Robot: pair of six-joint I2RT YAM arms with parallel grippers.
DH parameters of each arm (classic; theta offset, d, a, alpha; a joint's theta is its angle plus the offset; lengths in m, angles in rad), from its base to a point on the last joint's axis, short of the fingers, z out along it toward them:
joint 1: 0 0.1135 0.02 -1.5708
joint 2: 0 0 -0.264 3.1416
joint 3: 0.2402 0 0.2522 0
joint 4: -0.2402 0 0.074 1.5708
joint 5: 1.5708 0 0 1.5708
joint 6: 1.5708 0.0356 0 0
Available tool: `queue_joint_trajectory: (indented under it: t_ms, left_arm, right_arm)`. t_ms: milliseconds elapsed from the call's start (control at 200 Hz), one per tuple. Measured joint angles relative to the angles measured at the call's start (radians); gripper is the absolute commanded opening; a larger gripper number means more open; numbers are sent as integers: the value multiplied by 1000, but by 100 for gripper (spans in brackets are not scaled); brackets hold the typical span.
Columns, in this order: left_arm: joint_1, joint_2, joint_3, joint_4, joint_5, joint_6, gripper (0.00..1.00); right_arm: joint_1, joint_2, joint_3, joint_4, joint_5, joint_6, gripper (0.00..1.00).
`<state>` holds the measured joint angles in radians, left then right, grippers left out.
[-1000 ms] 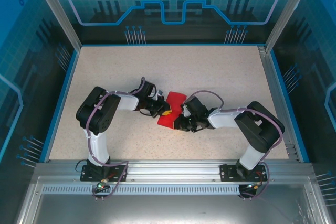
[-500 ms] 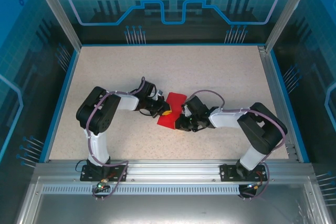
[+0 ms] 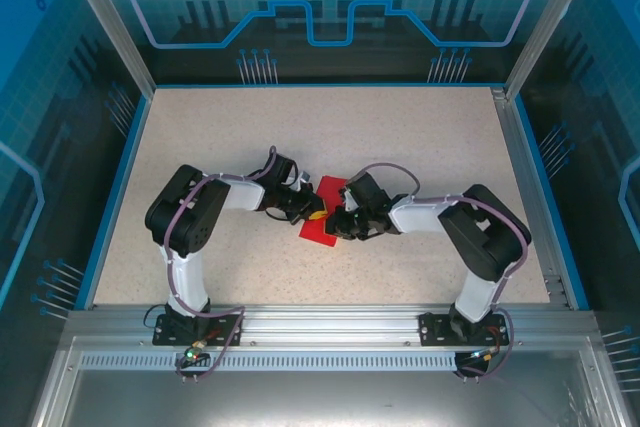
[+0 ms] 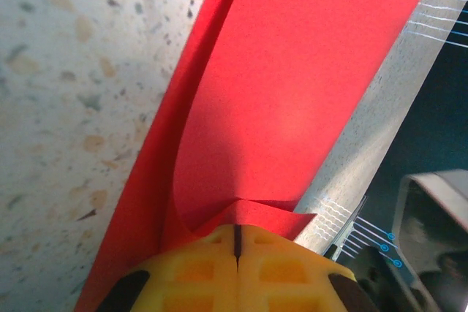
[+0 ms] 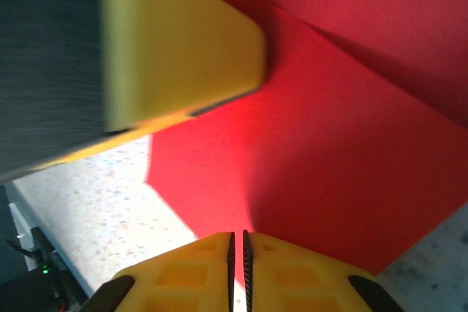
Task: Fold a paper plane with a square sheet of paper (pick it up from the middle)
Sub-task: Fold the triangle a second time at the center of the table.
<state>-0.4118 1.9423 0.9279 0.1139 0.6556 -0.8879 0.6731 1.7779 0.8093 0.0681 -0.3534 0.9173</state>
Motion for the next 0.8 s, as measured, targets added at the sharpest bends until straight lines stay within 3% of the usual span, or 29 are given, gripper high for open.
queue_joint_trajectory:
  t_ms: [240,340,520,800]
  left_arm:
    - [0,0,3,-4,0,0,0]
    - [-1,-3,9,-19,0,4,11]
    - [-2,-39,21,-94,-5,19,18]
    - [-16,-117,33,-142,-6,32,19]
  right_arm:
    - [-7,2,-37,57,-11,7,8]
    - [-7,1,-38,61,-10,7,8]
    - [-7,1,-33,50,-6,3,8]
    - [-6,1,-11,3,1,-9,8]
